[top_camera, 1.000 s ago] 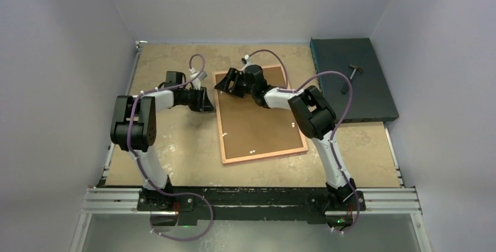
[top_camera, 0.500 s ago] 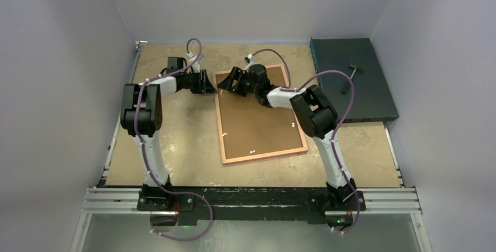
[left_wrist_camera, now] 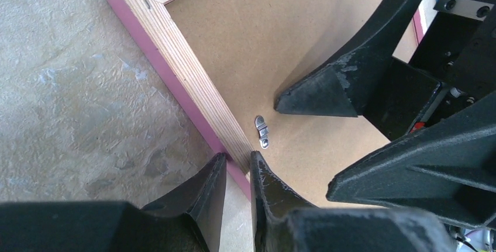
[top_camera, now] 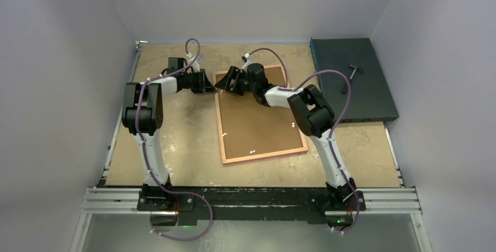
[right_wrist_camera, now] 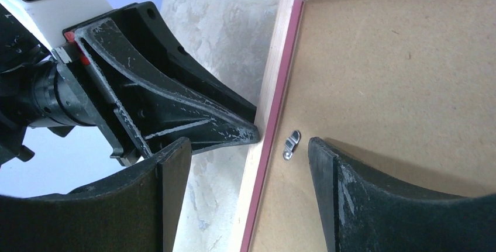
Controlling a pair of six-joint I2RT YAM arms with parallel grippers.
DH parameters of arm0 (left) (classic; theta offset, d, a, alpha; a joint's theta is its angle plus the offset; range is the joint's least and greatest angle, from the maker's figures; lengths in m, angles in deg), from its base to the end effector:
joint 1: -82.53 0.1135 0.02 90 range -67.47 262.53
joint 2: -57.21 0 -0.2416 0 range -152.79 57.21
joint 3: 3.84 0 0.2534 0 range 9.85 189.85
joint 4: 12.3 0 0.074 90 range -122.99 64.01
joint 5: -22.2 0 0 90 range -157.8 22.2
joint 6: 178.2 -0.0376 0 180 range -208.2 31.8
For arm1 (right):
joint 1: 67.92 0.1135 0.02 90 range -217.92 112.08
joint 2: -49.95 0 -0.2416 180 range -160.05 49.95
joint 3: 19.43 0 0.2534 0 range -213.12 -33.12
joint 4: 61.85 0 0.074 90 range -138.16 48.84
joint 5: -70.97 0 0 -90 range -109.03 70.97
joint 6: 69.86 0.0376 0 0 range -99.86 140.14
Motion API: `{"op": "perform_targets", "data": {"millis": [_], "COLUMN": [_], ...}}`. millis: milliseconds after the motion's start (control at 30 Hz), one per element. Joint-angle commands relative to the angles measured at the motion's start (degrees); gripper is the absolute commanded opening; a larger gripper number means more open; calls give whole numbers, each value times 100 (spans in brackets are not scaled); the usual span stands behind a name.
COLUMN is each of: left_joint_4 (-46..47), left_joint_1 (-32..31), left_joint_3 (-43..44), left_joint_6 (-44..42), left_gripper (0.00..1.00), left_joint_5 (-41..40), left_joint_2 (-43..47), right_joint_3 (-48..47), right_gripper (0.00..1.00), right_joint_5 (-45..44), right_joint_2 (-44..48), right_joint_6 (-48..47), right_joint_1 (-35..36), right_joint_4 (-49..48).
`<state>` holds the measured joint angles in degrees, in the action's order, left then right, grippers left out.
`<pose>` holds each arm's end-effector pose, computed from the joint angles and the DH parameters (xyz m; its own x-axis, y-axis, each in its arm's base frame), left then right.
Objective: Put the photo into the frame
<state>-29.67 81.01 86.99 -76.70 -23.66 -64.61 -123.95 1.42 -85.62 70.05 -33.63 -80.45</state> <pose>0.4309 -0.0376 0.1128 -0.8281 -0.1212 -0.5473 0.3230 0.6949 -0.6425 0.4191 0.3017 0.1284 -0.7342 0.3670 -0.5712 -0.3852 0.4677 0.7956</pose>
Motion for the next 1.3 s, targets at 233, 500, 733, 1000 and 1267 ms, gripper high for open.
{"op": "perform_targets", "data": {"millis": [233,500,733,1000,1267], "left_joint_4": [221,234,249,264,249], "left_joint_1": [8,8,8,7,7], "left_joint_3": [-35,-75,-105,-121,-178], "left_joint_6": [-56,-53,-78,-65,-86], "left_gripper": [13,10,9,8,7], "left_joint_5": [-169,-109,-82,-63,-63], "left_joint_2": [-127,-147,-132,-113,-54], "right_joint_3": [-540,-732,-813,-720,-809], "right_gripper": [75,74,74,72,76], "right_joint_5": [408,724,933,1128,1206], "right_joint_2": [-372,-547,-632,-525,-161], "right_joint_6": [34,42,5,-28,-376], "right_joint_1": [131,166,202,229,-108], "right_joint_4": [2,17,46,-9,151]}}
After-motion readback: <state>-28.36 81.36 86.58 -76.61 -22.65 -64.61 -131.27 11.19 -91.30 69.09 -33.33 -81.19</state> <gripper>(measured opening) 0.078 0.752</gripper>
